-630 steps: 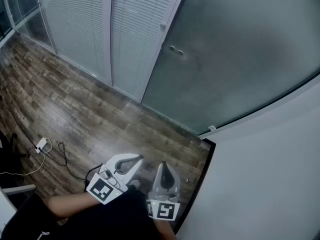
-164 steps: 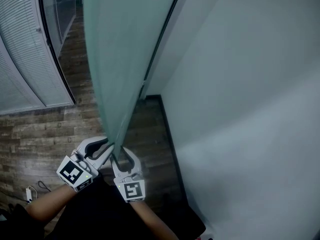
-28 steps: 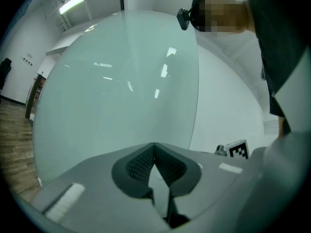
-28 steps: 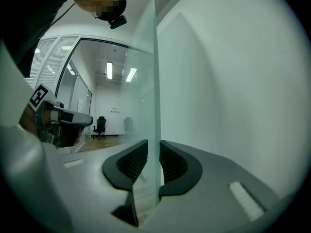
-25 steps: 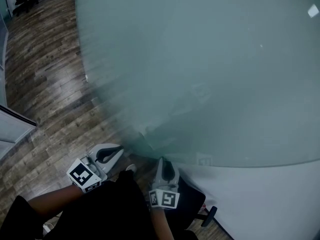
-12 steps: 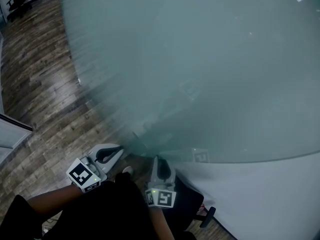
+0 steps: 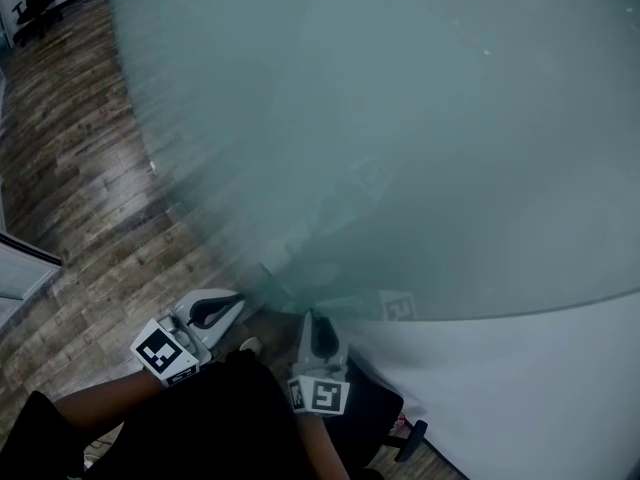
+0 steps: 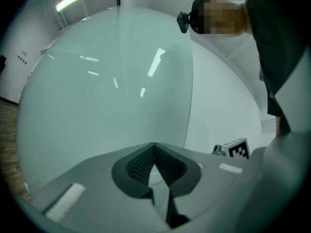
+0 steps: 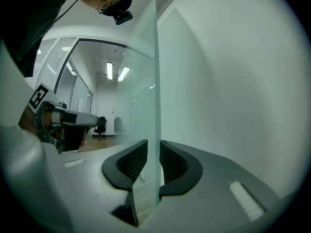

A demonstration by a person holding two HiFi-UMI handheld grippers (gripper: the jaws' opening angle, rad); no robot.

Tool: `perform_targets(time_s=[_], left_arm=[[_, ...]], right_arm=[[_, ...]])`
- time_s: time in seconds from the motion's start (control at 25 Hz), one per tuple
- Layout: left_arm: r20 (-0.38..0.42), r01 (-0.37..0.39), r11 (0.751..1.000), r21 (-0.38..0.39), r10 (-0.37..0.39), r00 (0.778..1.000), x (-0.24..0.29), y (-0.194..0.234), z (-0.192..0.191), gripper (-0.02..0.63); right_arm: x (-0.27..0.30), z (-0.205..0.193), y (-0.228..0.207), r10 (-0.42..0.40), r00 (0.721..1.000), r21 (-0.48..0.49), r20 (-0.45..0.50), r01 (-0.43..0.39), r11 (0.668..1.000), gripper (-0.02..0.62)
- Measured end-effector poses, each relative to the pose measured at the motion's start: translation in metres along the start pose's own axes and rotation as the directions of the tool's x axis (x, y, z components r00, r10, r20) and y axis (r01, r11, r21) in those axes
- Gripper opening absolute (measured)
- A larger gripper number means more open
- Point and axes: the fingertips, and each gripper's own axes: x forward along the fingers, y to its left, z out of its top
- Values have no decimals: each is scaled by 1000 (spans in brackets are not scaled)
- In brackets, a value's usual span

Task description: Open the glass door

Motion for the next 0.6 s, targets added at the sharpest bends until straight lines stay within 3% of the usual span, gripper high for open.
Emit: perform_targets(time_s=[0.6], left_arm=[[10, -73, 997, 35, 73, 997, -1, 0, -3, -2]], right_arm=[[6, 0, -10, 41, 998, 19, 55, -42, 999, 81]])
